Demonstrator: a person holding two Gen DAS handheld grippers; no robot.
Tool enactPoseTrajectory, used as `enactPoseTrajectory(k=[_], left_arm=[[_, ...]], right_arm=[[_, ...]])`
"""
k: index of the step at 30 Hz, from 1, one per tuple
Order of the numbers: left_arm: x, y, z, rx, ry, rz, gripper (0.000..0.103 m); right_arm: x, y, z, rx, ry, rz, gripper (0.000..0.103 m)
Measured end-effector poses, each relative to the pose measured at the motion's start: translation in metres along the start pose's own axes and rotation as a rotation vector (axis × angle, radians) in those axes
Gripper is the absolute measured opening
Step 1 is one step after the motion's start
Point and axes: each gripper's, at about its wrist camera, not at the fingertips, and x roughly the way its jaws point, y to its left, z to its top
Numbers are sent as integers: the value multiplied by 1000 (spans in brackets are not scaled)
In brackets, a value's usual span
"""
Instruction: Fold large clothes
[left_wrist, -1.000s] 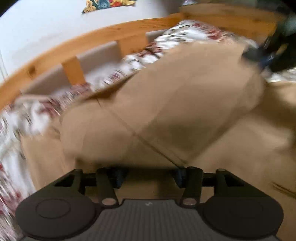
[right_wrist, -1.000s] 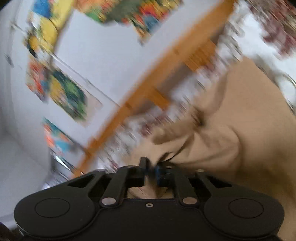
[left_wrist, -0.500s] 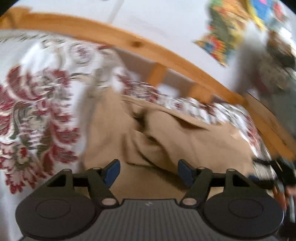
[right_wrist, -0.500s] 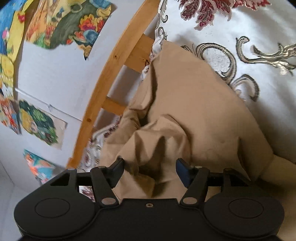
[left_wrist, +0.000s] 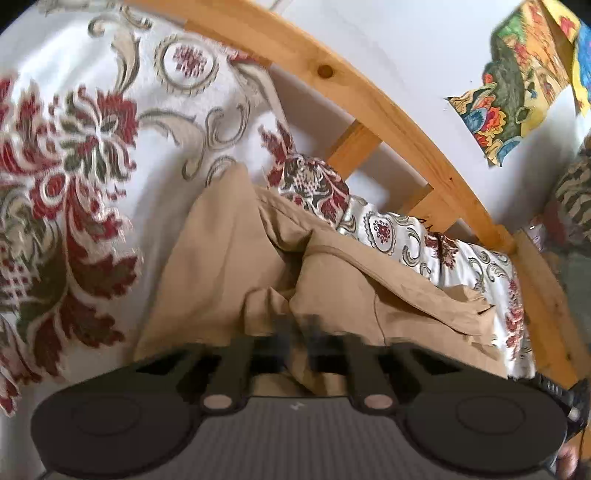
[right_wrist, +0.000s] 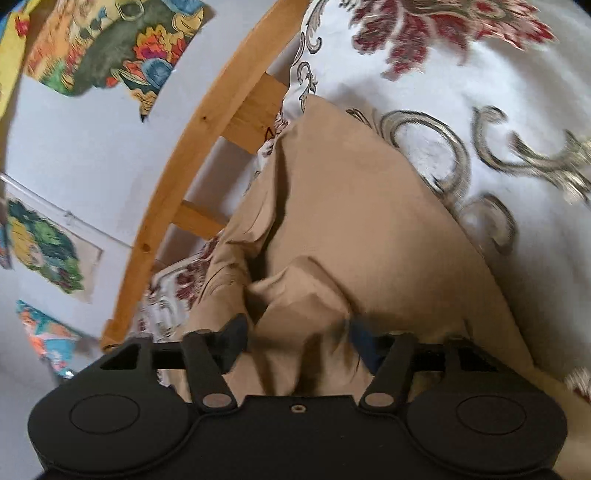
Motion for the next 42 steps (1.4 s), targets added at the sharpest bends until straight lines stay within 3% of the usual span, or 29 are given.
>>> enactPoseTrajectory(k=[2, 3, 4, 7, 9, 11, 14, 18, 19, 22, 26, 28, 29, 31, 33, 37, 42], left_arm=[[-8, -2, -2, 25, -29, 16, 0], [-12, -5, -5, 42, -48, 25, 0], [-17, -9, -8, 71, -76, 33, 0], [-40, -26, -24, 208, -177, 61, 0], [-38, -40, -36, 332, -196, 119, 0], [-23, -38, -42, 368, -132, 163, 0], [-17, -20, -49, 288, -85, 170, 0], [-24, 1, -48, 216, -29, 124, 0], [-28, 4, -46, 214, -36, 118, 0], [-41, 2, -42, 221, -96, 89, 3], [-46, -14, -32, 237, -164, 52, 29], [-42, -27, -26, 278, -189, 40, 38], [-38, -35, -24, 301, -193, 37, 43], [-24, -49, -22, 374, -170, 66, 47], [-6, -60, -25, 438, -128, 145, 47], [22, -61, -40, 490, -42, 242, 49], [33, -58, -38, 460, 0, 257, 51]], right_arm=[[17, 12, 3, -58, 4, -15, 30], [23, 18, 5, -100, 3, -21, 13], [28, 26, 7, -157, -9, -29, 10], [29, 64, 8, -459, -157, -87, 5], [31, 86, 0, -676, -260, -122, 5], [47, 84, -1, -695, -240, -175, 5], [61, 56, -5, -583, -169, -230, 6], [40, 30, -16, -565, -171, -218, 18], [35, 29, -17, -560, -176, -221, 26], [24, 33, -18, -574, -206, -241, 39], [13, 50, -22, -650, -287, -285, 48], [13, 65, -27, -706, -340, -304, 70], [12, 70, -29, -728, -368, -311, 74], [16, 83, -37, -781, -372, -264, 76], [28, 92, -47, -841, -329, -263, 77], [74, 91, -61, -1050, -205, -439, 77], [89, 83, -60, -1143, -182, -457, 80]])
